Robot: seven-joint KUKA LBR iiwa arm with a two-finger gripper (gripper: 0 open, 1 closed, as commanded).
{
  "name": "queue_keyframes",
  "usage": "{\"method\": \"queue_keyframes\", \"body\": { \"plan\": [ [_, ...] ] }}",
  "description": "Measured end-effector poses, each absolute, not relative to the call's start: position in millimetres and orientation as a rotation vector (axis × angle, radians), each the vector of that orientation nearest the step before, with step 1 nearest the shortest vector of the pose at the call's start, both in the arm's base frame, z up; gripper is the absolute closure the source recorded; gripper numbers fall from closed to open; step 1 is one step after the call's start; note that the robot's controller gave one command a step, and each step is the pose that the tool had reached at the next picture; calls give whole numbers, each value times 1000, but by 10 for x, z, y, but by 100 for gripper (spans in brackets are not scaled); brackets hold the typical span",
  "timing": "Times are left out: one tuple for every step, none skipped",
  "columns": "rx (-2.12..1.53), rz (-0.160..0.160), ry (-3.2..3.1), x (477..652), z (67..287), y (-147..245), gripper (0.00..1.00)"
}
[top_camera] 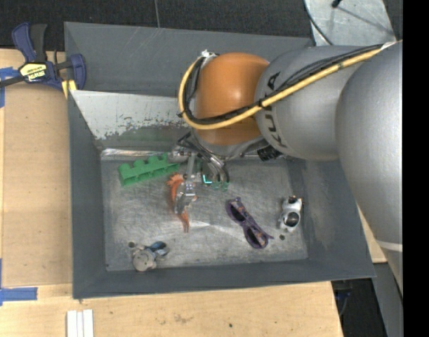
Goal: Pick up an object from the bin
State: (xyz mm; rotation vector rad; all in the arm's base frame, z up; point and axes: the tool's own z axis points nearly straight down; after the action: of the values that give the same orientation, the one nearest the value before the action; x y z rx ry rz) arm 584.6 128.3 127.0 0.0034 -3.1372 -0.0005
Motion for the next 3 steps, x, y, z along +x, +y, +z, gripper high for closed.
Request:
{"method": "queue_keyframes", "body": {
  "plan": [
    [0, -2, -3144, 5866, 1306, 1280, 0],
    [23, -6, -3148, 6000, 1059, 890, 0],
    [-67, 7, -3141, 6011, 852, 658, 0]
  ]
}}
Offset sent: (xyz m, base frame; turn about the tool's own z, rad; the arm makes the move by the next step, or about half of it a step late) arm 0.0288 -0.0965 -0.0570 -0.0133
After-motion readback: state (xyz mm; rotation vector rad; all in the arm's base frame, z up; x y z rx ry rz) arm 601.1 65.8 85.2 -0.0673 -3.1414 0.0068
